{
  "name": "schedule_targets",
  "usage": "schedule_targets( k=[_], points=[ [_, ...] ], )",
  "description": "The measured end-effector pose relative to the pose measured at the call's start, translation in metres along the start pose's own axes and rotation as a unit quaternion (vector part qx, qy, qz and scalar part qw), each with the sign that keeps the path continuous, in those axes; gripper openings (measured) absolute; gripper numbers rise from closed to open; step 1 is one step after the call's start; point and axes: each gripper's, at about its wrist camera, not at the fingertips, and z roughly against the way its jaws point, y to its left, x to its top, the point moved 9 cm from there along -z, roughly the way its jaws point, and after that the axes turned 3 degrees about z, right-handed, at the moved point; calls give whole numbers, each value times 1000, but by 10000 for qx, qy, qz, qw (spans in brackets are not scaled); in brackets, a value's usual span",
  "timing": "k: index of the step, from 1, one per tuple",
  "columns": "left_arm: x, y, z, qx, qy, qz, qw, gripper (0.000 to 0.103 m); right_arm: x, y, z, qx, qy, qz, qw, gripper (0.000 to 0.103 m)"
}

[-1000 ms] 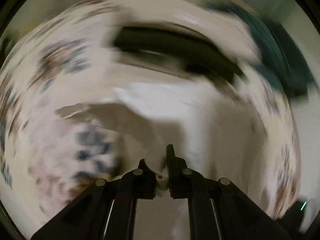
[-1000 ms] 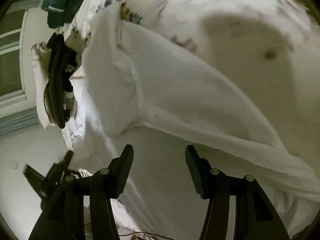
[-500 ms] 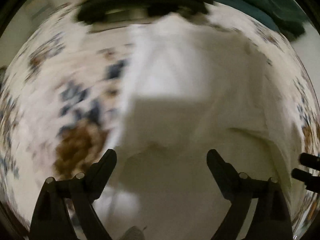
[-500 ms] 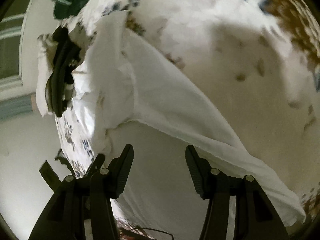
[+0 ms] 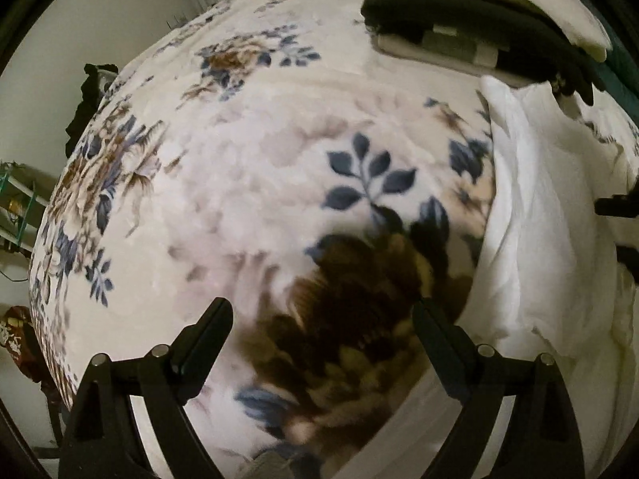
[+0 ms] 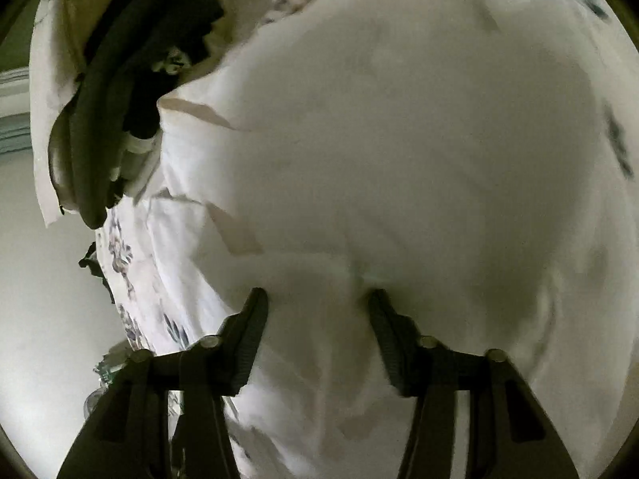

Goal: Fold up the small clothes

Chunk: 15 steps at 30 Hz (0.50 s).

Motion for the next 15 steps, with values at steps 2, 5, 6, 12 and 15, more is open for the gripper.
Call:
schedule_targets(
  k=[2,5,6,12,15],
  points=[
    [15,-10,-12,-94,21,43,9999,99,6,10,11,-215,-319,295,9988,2],
    [23,-7,-19,-240,48,125,9996,100,16,15,30,-600,-787,591,9933,2],
    [23,-7,-19,-260,54,161,9995,100,20,13,30,-690,-782,600,9927,2],
    [25,-7,-10,-412,54,227,9989,100,18,-11,48,-710,-307,329,9965,24],
    [20,-12,7,-419,-2,99,9991,100,-7,-30,94,-468,-312,199,9982,60]
  ],
)
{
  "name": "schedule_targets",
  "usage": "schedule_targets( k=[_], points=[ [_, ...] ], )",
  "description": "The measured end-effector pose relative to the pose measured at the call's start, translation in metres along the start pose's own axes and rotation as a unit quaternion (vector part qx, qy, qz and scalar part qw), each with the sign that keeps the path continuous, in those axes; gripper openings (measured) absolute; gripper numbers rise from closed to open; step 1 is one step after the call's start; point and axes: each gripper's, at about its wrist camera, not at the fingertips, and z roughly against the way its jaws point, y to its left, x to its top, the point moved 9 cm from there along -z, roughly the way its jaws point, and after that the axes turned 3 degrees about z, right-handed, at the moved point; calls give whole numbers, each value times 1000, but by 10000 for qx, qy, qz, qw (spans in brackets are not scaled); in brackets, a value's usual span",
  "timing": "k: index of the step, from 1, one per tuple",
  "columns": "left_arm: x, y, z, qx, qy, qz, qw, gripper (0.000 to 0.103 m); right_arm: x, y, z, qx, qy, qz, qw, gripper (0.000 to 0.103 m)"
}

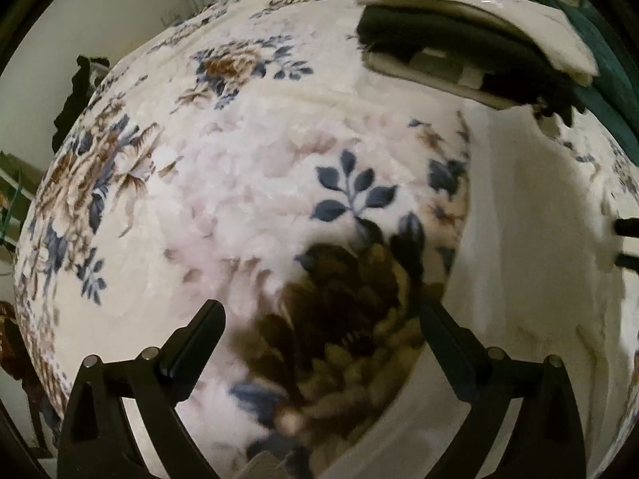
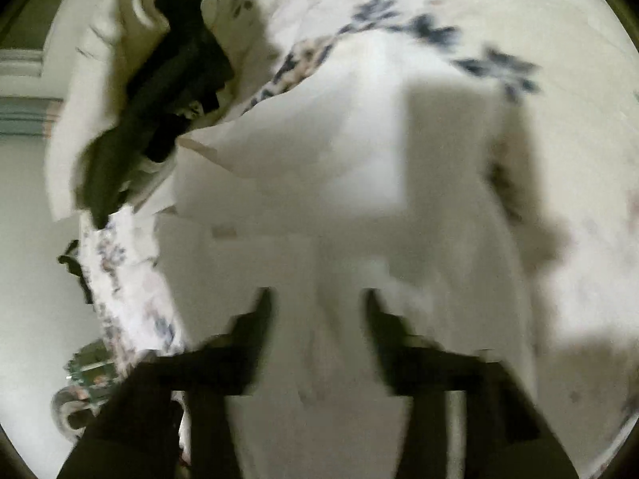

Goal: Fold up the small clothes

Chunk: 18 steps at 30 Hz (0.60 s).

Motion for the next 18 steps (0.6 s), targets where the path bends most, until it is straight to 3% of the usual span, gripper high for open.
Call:
schedule_targets(
  k=[5,10,14,15,18],
  points=[
    [-40,-34,32,-237,254,-373,9987,100,-47,-64,65,-81,239,-147,9996,60],
    [-129,-104,68,-515,888,-577,9930,100,-79,-153,111,-203,524,-241,9981,60],
    [-226,-187,96,-762,1634,-524,9822,100,-84,-225,135,-411,734,-229,9962,60],
    [-260,-215,101,-859,1954,-416,9761,100,-83,-242,143,-423,767,-198,9960,60],
    [-317,-266,110,-1085,2483,-38,9626,100,-78,-282,160,-538,845,-109,9949,60]
  ],
)
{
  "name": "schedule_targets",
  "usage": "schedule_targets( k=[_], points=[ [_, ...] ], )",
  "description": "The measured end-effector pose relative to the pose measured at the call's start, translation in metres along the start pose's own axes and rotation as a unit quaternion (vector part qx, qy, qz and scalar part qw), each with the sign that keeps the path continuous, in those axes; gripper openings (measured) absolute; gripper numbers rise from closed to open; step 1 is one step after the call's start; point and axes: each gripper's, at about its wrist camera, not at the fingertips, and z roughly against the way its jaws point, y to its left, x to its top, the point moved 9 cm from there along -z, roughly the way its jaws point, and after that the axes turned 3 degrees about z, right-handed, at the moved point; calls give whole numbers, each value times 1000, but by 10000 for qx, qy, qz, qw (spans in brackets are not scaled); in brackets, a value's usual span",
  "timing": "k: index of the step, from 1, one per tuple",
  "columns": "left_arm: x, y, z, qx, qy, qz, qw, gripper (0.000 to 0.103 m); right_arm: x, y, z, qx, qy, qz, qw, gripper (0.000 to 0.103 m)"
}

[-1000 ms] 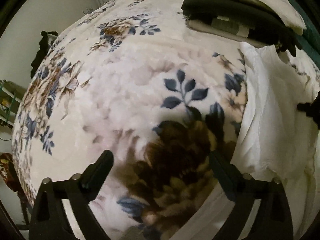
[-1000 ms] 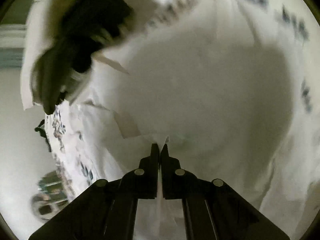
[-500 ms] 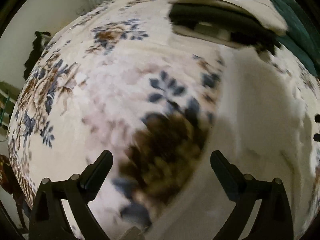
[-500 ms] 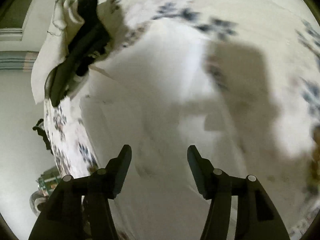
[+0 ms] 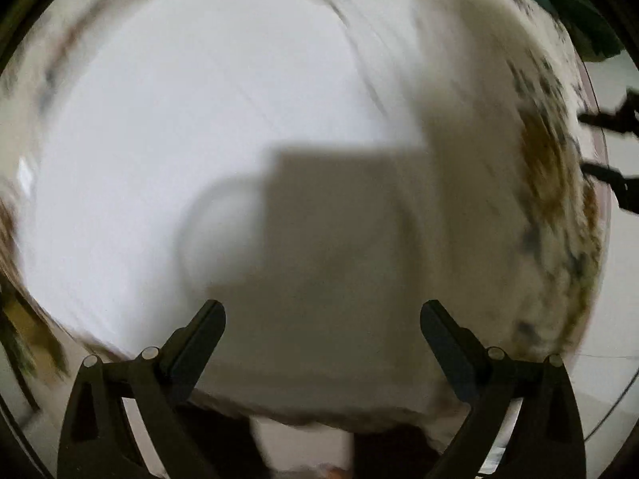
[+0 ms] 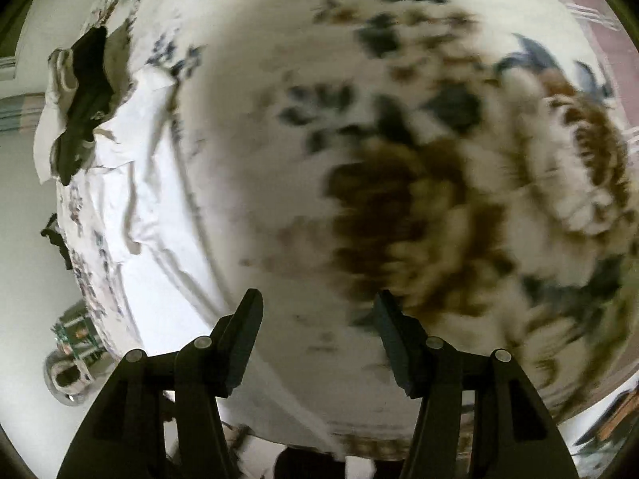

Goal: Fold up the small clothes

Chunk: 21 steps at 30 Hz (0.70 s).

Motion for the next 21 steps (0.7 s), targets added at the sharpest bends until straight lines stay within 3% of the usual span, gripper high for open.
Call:
schedule_targets(
  k=[2,3,4,5,6,7,9,12,16,21],
  points=[
    [-23,-27,-19,-175,159,144,9996,99,7,-23,6,-73,10,-16,10000,60],
    [-32,-39,-32,-204,227,154,9994,91,11,-28,7,-85,5,-11,10000,60],
    [-37,-48,-41,-229,235,132,9994,67,17,-32,8,-88,-6,5,10000,60],
    [-40,-55,-50,-216,222,86,9995,49,24,-35,8,-85,-4,32,10000,60],
    [-43,-58,-60,-44,229,41,9997,17,31,-36,7,-83,7,74,9999,60],
    [-44,-57,-64,59,201,59,9998,7,39,-37,5,-75,17,126,9999,60],
    [-40,-48,-54,-53,-77,297,9995,1,57,-27,-1,-62,53,274,9996,60],
    [-38,-32,-19,-332,-537,473,9969,1,87,0,-6,21,56,573,9983,60],
    [-44,2,28,-418,-805,677,9936,1,130,49,-17,241,30,973,9950,60],
    [-46,39,62,-321,-1016,931,9899,1,180,123,-47,944,145,1122,9891,60]
  ],
)
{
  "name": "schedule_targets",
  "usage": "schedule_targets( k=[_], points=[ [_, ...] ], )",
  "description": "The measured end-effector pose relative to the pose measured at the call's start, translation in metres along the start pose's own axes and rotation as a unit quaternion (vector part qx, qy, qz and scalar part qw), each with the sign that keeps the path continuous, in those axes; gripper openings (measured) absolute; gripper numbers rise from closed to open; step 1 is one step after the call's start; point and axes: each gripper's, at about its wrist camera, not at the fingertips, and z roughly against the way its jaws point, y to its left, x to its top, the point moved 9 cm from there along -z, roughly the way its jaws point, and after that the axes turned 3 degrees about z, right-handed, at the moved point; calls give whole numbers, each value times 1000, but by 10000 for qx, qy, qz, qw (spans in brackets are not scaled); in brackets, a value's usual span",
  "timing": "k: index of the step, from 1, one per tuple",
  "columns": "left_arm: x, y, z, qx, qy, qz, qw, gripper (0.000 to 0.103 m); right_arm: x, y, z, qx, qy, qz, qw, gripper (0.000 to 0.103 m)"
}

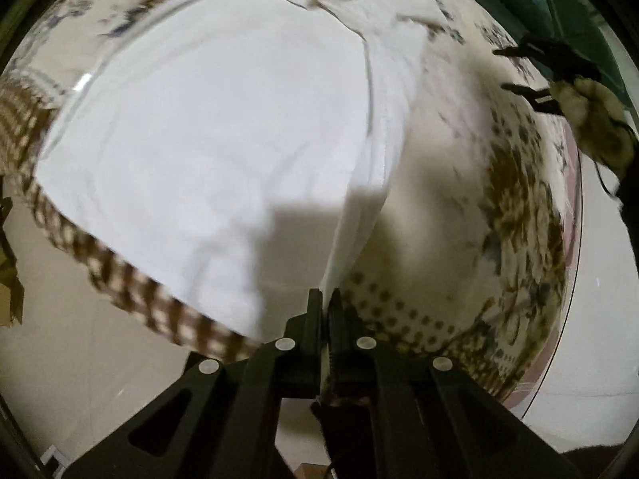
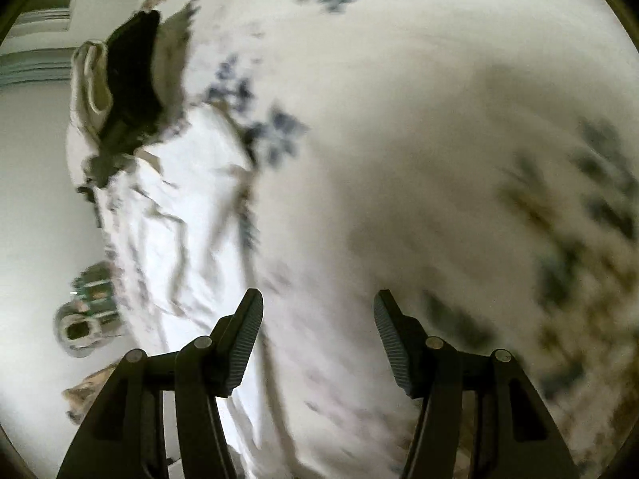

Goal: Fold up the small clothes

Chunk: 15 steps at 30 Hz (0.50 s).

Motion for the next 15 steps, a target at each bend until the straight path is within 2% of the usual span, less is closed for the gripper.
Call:
schedule_targets(
  k=[6,12,15],
  points=[
    [17,28,10,49,-187,401,9990,1,58,40,-50,448,2,-228,9987,60],
    [35,62,19,43,-306,493,9983,1,67,62,-99,734,267,-552,9954,59],
    [41,77,14,-113,-157,573,9982,1,67,77,-104,707,19,-603,9957,9]
  ],
)
